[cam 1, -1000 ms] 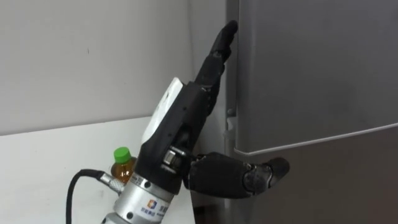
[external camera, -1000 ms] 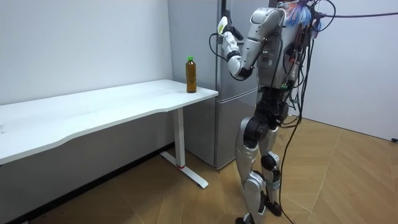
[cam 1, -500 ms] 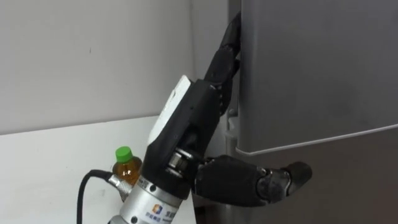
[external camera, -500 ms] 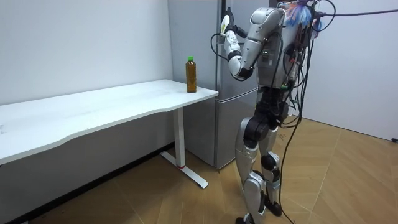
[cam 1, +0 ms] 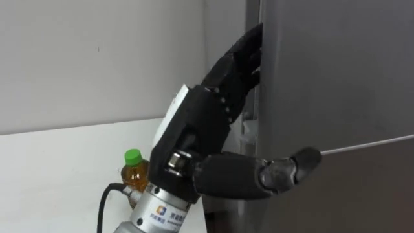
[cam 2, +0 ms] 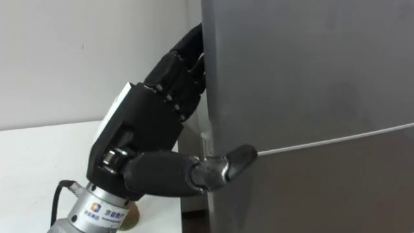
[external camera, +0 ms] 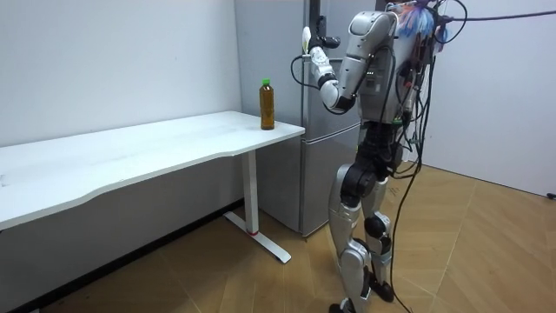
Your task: Put the bottle in the upper fridge
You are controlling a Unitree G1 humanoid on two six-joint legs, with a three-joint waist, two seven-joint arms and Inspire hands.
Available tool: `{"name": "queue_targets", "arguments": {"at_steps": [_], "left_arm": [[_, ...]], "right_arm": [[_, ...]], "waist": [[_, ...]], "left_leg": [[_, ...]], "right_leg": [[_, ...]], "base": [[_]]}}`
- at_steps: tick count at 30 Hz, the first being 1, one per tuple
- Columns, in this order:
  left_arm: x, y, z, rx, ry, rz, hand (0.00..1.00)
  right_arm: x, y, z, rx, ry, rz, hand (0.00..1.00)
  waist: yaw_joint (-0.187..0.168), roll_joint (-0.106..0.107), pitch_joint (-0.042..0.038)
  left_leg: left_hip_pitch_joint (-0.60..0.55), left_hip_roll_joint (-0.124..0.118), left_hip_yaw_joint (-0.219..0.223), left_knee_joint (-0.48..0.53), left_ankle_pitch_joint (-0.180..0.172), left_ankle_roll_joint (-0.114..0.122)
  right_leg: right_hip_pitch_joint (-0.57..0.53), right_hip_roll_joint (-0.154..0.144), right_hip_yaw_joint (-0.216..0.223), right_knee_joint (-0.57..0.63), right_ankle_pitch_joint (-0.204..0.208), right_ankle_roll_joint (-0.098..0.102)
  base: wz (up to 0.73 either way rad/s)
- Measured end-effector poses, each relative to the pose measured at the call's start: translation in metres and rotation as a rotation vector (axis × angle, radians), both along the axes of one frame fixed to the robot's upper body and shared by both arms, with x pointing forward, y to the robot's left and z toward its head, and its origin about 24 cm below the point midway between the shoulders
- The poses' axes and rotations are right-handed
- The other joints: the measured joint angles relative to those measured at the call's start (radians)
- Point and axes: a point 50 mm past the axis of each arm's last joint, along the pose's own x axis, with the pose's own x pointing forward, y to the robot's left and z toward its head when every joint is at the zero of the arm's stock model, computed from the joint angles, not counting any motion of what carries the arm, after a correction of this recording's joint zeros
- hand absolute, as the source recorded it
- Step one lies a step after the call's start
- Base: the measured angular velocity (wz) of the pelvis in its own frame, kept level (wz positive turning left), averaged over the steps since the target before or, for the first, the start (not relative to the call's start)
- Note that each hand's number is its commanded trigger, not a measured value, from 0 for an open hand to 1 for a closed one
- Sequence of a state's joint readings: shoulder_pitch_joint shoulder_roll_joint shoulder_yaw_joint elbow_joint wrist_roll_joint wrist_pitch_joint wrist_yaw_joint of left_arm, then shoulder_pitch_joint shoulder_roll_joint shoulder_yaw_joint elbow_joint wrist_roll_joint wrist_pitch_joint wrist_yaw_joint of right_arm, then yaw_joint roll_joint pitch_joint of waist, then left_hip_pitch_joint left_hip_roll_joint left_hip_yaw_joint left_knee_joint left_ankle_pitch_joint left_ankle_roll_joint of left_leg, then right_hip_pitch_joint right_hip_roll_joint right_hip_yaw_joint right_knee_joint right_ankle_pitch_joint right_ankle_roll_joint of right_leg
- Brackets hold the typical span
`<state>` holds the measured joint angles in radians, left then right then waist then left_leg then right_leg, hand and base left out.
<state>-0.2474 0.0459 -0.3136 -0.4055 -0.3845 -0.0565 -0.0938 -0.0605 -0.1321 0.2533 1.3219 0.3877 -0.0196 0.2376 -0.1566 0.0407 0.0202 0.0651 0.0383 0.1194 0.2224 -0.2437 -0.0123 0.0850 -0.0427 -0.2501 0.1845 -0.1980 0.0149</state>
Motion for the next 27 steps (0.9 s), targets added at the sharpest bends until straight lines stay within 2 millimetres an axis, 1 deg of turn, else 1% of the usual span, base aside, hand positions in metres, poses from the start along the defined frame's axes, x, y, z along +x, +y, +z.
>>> {"name": "queue_targets", "arguments": {"at_steps": [4, 7, 10, 13, 15, 18, 19, 20, 21, 22, 27], "left_arm": [[-0.004, -0.002, -0.006, -0.030, 0.031, -0.037, 1.00], [-0.003, -0.002, -0.007, -0.034, 0.041, -0.042, 0.96], [-0.003, -0.001, -0.008, -0.034, 0.044, -0.041, 0.95], [-0.003, -0.001, -0.008, -0.030, 0.046, -0.042, 0.93], [-0.002, -0.002, -0.009, -0.028, 0.049, -0.045, 0.89], [-0.003, -0.003, -0.009, -0.027, 0.050, -0.055, 0.68], [-0.003, -0.004, -0.009, -0.028, 0.048, -0.062, 0.58], [-0.003, -0.005, -0.009, -0.027, 0.047, -0.066, 0.52], [-0.004, -0.006, -0.009, -0.021, 0.042, -0.080, 0.22], [-0.005, -0.008, -0.009, -0.017, 0.037, -0.096, 0.00], [-0.010, -0.018, -0.009, 0.008, 0.014, -0.170, 0.00]], "right_arm": [[0.004, 0.001, 0.001, -0.001, -0.017, 0.002, 0.00], [0.006, 0.002, 0.002, 0.001, -0.026, 0.004, 0.00], [0.007, 0.000, 0.002, -0.004, -0.028, 0.004, 0.00], [0.006, -0.002, 0.002, -0.007, -0.028, 0.004, 0.00], [0.006, -0.003, 0.002, -0.009, -0.027, 0.004, 0.00], [0.006, -0.003, 0.002, -0.010, -0.027, 0.004, 0.00], [0.006, -0.003, 0.002, -0.010, -0.027, 0.004, 0.00], [0.006, -0.003, 0.002, -0.010, -0.027, 0.004, 0.00], [0.006, -0.003, 0.002, -0.010, -0.027, 0.004, 0.00], [0.006, -0.003, 0.002, -0.010, -0.027, 0.004, 0.00], [0.006, -0.003, 0.002, -0.011, -0.027, 0.003, 0.00]], "waist": [[0.001, 0.004, -0.0027], [0.000, 0.008, -0.0037], [0.001, 0.015, -0.0019], [0.001, 0.017, -0.0019], [0.001, 0.018, -0.0022], [0.000, 0.018, -0.0024], [-0.001, 0.018, -0.0024], [-0.002, 0.018, -0.0024], [-0.002, 0.018, -0.0023], [-0.001, 0.018, -0.0023], [-0.003, 0.014, -0.0006]], "left_leg": [[0.000, -0.001, 0.000, 0.000, 0.000, 0.000], [0.000, -0.002, 0.000, 0.000, 0.000, 0.000], [0.000, -0.005, 0.000, 0.001, 0.002, 0.003], [0.000, -0.008, 0.000, 0.001, 0.004, 0.007], [0.000, -0.009, 0.000, 0.001, 0.005, 0.008], [0.000, -0.011, 0.002, 0.001, 0.007, 0.011], [0.000, -0.011, 0.003, 0.002, 0.007, 0.012], [0.000, -0.011, 0.004, 0.002, 0.007, 0.012], [0.000, -0.011, 0.006, 0.002, 0.007, 0.012], [0.001, -0.011, 0.007, 0.003, 0.007, 0.012], [0.004, -0.011, 0.015, 0.003, 0.007, 0.012]], "right_leg": [[0.003, -0.001, 0.000, 0.000, 0.000, 0.000], [0.003, -0.002, 0.001, 0.000, 0.001, 0.001], [0.004, -0.004, 0.001, 0.000, 0.002, 0.003], [0.003, -0.007, 0.003, 0.001, 0.002, 0.004], [0.002, -0.008, 0.004, 0.001, 0.003, 0.005], [0.002, -0.010, 0.004, 0.001, 0.007, 0.006], [0.002, -0.010, 0.006, 0.001, 0.008, 0.007], [0.002, -0.010, 0.006, 0.001, 0.008, 0.007], [0.001, -0.010, 0.008, 0.002, 0.009, 0.007], [0.000, -0.010, 0.013, 0.002, 0.009, 0.007], [-0.001, -0.010, 0.026, 0.002, 0.009, 0.007]], "base": [[0.06], [0.01], [0.00], [0.00], [0.00], [-0.01], [-0.04], [-0.04], [-0.04], [-0.04], [-0.06]]}}
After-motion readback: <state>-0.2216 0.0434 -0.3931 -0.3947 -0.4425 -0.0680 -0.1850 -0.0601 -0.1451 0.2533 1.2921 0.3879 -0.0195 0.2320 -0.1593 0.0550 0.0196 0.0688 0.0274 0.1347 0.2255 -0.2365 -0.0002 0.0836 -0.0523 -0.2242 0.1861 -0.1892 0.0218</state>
